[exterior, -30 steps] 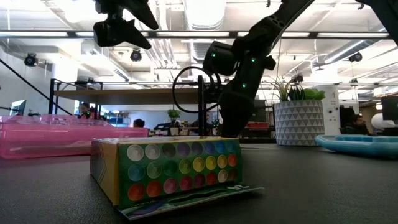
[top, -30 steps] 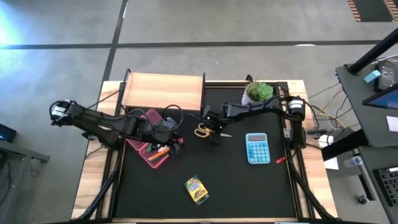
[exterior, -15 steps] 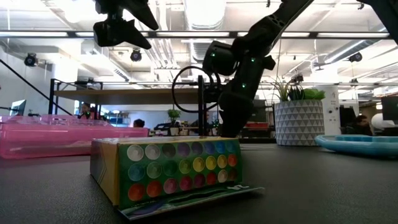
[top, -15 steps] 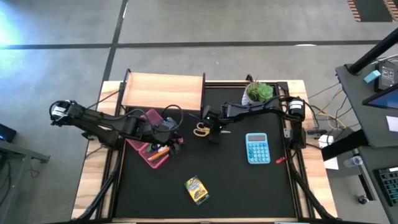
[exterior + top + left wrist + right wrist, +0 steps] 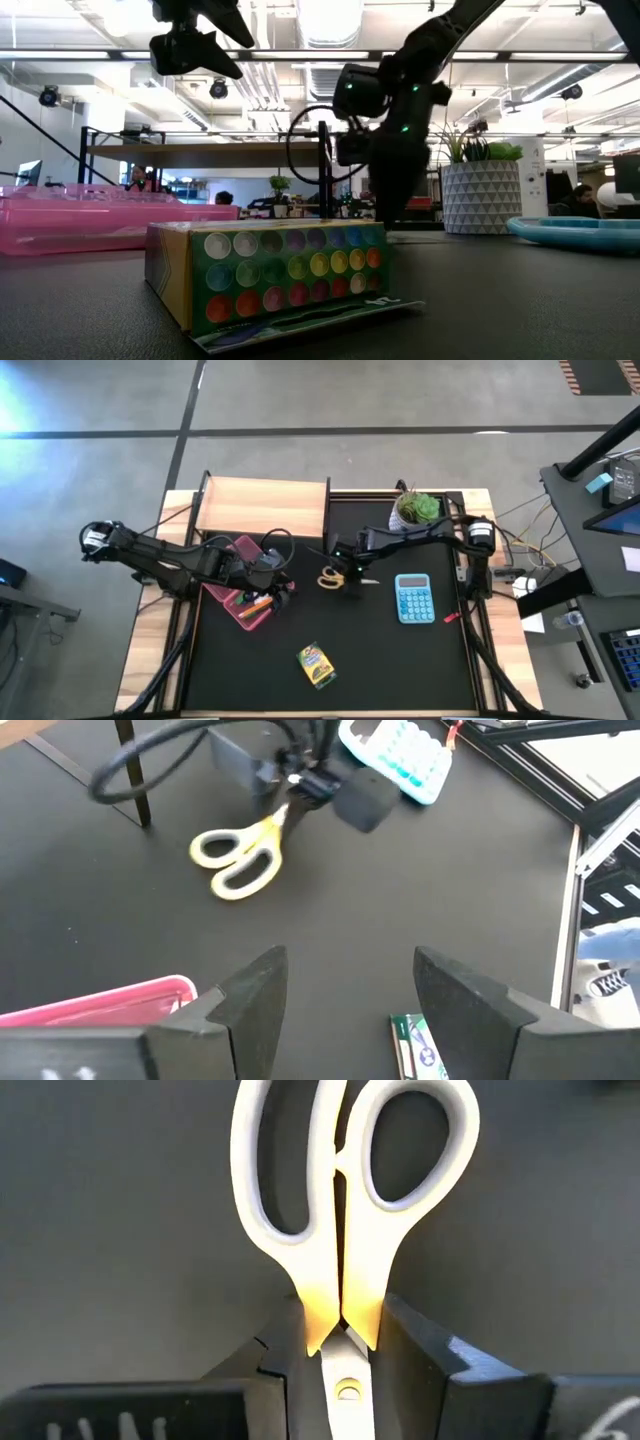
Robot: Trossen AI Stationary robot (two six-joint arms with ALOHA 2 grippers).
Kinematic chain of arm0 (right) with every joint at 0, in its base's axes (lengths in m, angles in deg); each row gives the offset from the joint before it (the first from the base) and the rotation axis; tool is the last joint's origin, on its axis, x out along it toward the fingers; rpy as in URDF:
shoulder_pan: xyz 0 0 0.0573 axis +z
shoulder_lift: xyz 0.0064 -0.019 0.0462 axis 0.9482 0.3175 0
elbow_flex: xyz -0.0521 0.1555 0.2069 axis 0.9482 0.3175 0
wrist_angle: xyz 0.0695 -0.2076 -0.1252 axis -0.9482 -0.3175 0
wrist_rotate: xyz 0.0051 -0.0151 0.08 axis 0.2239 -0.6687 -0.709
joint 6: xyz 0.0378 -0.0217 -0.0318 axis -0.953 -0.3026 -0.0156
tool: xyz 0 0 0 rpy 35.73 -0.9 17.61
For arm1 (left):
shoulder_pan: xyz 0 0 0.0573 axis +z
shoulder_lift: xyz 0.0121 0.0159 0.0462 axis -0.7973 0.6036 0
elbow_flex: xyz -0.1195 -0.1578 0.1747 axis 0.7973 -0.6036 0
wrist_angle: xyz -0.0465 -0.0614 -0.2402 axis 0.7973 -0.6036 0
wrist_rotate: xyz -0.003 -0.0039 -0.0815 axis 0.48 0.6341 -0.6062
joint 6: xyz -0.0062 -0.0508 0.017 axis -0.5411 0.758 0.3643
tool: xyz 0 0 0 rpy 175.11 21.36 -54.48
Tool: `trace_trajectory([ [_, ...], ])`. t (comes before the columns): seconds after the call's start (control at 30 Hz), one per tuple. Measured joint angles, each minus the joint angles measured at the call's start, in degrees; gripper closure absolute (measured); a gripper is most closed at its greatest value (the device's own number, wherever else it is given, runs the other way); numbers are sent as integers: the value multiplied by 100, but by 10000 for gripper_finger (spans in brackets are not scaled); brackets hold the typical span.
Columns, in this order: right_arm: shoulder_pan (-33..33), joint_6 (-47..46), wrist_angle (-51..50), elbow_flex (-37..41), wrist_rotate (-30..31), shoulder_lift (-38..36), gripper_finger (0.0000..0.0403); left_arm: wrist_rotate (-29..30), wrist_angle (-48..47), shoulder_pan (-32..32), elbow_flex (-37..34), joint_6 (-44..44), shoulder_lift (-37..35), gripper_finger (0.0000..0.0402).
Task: Pack school essentials
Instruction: Put the scissor into the pencil box
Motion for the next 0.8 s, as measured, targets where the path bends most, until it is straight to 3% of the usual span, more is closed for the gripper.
trace_trajectory([
  [0.3,20,-114,-518,4,45,-615,309,-24,5,0,-10,197,-2,201],
  [0.6,31,-307,-830,3,88,-1467,308,-30,50,0,-101,1263,20,201],
  [0.8,69,-453,-887,-1,121,-2067,308,267,918,12,-205,1873,24,201],
])
